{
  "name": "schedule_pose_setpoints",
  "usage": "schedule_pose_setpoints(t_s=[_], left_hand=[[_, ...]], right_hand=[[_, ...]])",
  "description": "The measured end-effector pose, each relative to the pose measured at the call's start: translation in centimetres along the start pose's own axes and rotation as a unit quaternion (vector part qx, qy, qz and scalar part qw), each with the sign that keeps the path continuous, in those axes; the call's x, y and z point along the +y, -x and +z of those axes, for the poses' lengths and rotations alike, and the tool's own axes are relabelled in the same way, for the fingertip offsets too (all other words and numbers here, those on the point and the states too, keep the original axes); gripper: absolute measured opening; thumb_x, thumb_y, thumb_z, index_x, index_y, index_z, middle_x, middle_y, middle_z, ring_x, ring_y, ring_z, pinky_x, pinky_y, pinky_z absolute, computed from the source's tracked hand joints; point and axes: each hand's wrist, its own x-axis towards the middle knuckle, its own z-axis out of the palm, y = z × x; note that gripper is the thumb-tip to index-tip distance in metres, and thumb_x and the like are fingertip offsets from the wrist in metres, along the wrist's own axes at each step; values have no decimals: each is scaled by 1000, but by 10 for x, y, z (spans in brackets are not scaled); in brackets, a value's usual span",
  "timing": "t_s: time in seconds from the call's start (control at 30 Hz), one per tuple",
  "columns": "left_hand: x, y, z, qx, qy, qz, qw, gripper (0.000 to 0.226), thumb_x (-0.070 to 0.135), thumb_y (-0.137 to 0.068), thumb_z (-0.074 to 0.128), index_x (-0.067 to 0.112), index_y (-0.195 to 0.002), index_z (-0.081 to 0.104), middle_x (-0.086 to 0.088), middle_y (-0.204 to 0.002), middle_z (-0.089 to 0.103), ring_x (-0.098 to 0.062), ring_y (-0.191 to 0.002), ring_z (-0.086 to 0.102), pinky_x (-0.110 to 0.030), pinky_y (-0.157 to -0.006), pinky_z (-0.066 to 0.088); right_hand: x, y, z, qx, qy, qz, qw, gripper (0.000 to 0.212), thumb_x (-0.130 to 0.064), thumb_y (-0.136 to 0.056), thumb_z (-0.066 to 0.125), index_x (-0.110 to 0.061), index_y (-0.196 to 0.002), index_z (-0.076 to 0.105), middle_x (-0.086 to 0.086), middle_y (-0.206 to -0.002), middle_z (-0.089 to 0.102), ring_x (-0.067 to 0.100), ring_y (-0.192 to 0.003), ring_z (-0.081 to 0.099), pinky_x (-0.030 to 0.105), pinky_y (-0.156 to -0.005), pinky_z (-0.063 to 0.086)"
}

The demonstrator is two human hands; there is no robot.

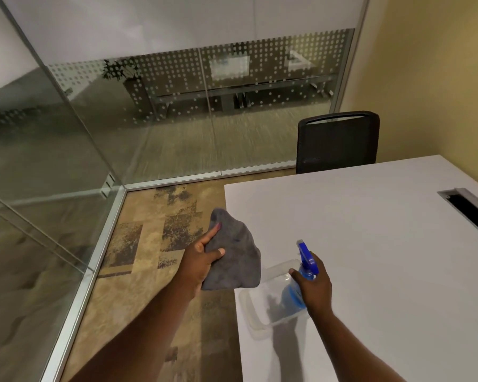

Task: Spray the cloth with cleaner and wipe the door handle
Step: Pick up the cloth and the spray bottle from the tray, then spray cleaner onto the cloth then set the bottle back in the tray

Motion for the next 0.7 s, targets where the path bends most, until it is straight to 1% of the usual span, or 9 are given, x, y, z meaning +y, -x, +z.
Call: schedule_pose_setpoints(t_s=[0.07, 0.13, 0.17, 0.23, 0.3, 0.4, 0.53, 0.63, 0.7], left_hand=[[-3, -1, -4, 1, -1, 1, 1000, 68, -12, -95, 60, 38, -141, 59, 3, -141, 66, -18, -128, 63, -40, -107, 51], [-5, -1, -7, 4, 14, -6, 1000, 67, -13, -94, 61, 39, -136, 61, 3, -138, 68, -19, -127, 65, -42, -107, 52], [-6, -2, -8, 5, 23, -11, 1000, 66, -13, -94, 61, 39, -135, 62, 2, -137, 68, -20, -126, 65, -44, -107, 52], [-6, -2, -11, 6, 33, -18, 999, 65, -13, -94, 62, 38, -134, 63, 1, -137, 68, -22, -127, 65, -46, -108, 51], [-4, -1, -13, 8, 38, -21, 999, 64, -12, -94, 62, 39, -132, 64, 1, -136, 69, -23, -126, 65, -46, -107, 52], [0, 1, -18, 12, 45, -20, 999, 65, -13, -94, 61, 40, -132, 64, -1, -137, 68, -25, -125, 66, -47, -105, 53], [12, 2, -28, 31, 23, 9, 999, 74, -16, -93, 60, 31, -149, 52, -1, -145, 62, -26, -132, 61, -49, -109, 51], [26, 4, -36, 57, 11, 34, 998, 82, -11, -92, 65, 26, -160, 36, 1, -150, 56, -25, -135, 57, -53, -112, 48], [39, 7, -40, 67, 27, 34, 997, 78, -4, -92, 70, 22, -158, 39, -3, -148, 59, -30, -133, 59, -56, -112, 48]], right_hand=[[-2, -4, 0, -11, 2, -3, 1000, 67, -14, -86, 83, -18, -145, 54, 3, -137, 66, 23, -118, 64, 36, -101, 51], [-3, -5, 1, -22, -12, -12, 1000, 66, -12, -86, 82, -20, -146, 55, -2, -134, 66, 5, -110, 65, 18, -92, 49], [-3, -5, 1, -26, -21, -21, 999, 64, -10, -87, 81, -20, -145, 56, -5, -133, 66, -4, -108, 64, 14, -91, 48], [-2, -5, 2, -29, -29, -37, 998, 57, -7, -90, 78, -21, -143, 59, -9, -132, 67, -14, -112, 61, 20, -99, 46], [-3, -6, 2, -33, -38, -45, 998, 50, -5, -93, 74, -25, -137, 63, -11, -128, 70, -11, -114, 62, 27, -103, 46], [-3, -6, 4, -23, -40, -43, 998, 40, -7, -94, 73, -28, -128, 68, -11, -112, 74, 8, -105, 68, 34, -98, 51], [-15, 1, 6, -23, -43, -58, 997, 40, -8, -95, 73, -42, -115, 67, -28, -101, 73, 0, -96, 67, 16, -85, 49], [-39, 11, 8, -21, -56, -77, 995, 35, -10, -95, 73, -42, -108, 69, -25, -99, 75, -4, -93, 68, 9, -79, 49], [-63, 19, 12, -18, -69, -96, 993, 28, -15, -94, 75, -36, -111, 70, -18, -102, 76, -5, -97, 69, 9, -79, 49]])
